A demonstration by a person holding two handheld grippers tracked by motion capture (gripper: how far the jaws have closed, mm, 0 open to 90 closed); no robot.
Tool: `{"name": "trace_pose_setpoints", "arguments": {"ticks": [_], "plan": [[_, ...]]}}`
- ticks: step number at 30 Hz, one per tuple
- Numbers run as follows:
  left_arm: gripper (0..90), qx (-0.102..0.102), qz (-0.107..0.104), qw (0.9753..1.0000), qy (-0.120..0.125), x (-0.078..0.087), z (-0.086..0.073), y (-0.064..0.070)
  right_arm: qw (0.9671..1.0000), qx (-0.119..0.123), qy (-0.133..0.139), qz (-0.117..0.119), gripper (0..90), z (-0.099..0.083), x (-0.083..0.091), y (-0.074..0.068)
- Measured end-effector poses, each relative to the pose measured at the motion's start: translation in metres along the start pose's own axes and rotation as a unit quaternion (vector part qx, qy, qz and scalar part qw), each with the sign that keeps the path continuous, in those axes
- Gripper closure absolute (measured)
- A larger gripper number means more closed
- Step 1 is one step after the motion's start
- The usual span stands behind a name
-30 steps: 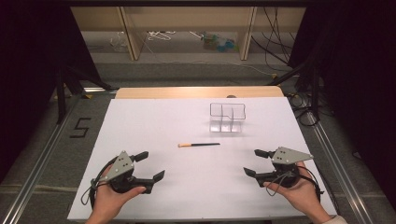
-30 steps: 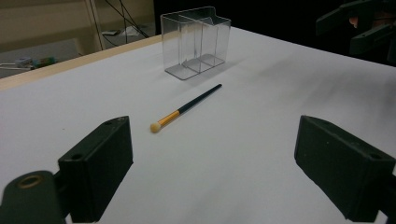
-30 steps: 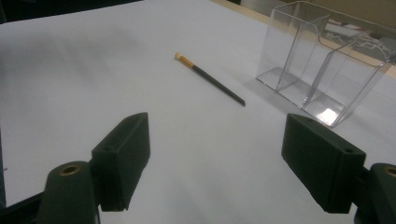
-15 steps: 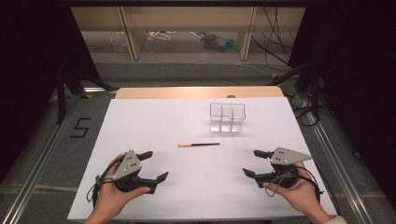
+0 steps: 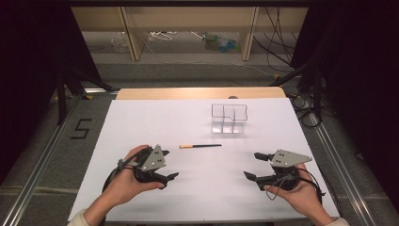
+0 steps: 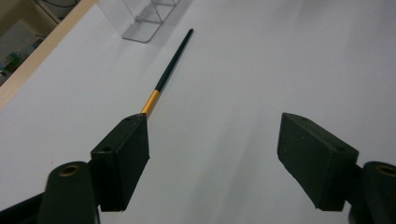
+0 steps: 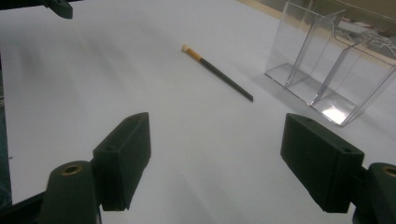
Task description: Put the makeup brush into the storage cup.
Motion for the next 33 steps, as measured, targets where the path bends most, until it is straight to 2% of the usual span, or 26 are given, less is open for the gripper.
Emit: {"name": "trace_pose_setpoints", "arguments": {"ticks": [3, 8, 11, 13, 14, 16, 19, 22, 23, 24, 26, 32, 33], "plan": [[28.1, -0.027, -0.009, 0.9994, -0.018, -0.009, 0.005, -0.002, 1.0000, 0.001, -0.002, 0.001, 25.4, -0.001, 0.000, 0.000], [29.4, -0.048, -0.022, 0.9983, -0.025, -0.023, 0.015, -0.002, 1.0000, 0.006, -0.001, 0.002, 25.6, -0.001, -0.002, -0.001], [32.0, -0.067, -0.025, 0.9967, -0.038, -0.032, 0.021, -0.007, 0.9999, 0.005, -0.011, 0.004, 25.6, -0.002, -0.002, -0.001], [34.5, -0.090, -0.037, 0.9936, -0.057, -0.042, 0.026, -0.013, 0.9999, 0.006, -0.006, 0.005, 25.6, -0.002, -0.003, -0.002], [35.1, -0.090, -0.037, 0.9936, -0.057, -0.042, 0.026, -0.013, 0.9999, 0.006, -0.006, 0.005, 25.6, -0.002, -0.003, -0.002], [36.2, -0.105, -0.042, 0.9913, -0.068, -0.051, 0.031, -0.019, 0.9999, 0.006, -0.011, 0.006, 25.6, -0.002, -0.002, -0.002], [38.2, -0.126, -0.055, 0.9865, -0.090, -0.062, 0.036, -0.026, 0.9999, 0.008, -0.012, 0.006, 25.6, -0.003, -0.002, -0.001], [40.7, -0.138, -0.066, 0.9824, -0.107, -0.072, 0.037, -0.032, 0.9999, 0.007, -0.012, 0.007, 25.6, -0.003, -0.002, -0.001], [40.7, -0.137, -0.068, 0.9820, -0.110, -0.074, 0.038, -0.033, 0.9999, 0.007, -0.012, 0.007, 25.6, -0.003, -0.002, -0.001], [41.0, -0.141, -0.072, 0.9802, -0.119, -0.078, 0.038, -0.036, 0.9999, 0.007, -0.012, 0.007, 25.6, -0.003, -0.002, -0.001], [41.2, -0.142, -0.077, 0.9787, -0.127, -0.083, 0.039, -0.040, 0.9999, 0.007, -0.012, 0.007, 25.6, -0.003, -0.002, -0.001], [43.3, -0.151, -0.087, 0.9743, -0.143, -0.098, 0.042, -0.050, 0.9998, 0.009, -0.014, 0.007, 25.6, -0.004, -0.002, -0.001], [43.9, -0.149, -0.087, 0.9744, -0.144, -0.100, 0.042, -0.051, 0.9998, 0.009, -0.014, 0.006, 25.6, -0.004, -0.002, -0.001]]}}
Point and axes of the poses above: each handheld gripper's, and its own axes: x roughly backward along the jaws, z roughly out of its top, y roughly to its right, the point moved 7 cm from there along -x, roughly forward along the jaws, and after that the axes turned 9 degrees about -x, right-handed, at the moved point
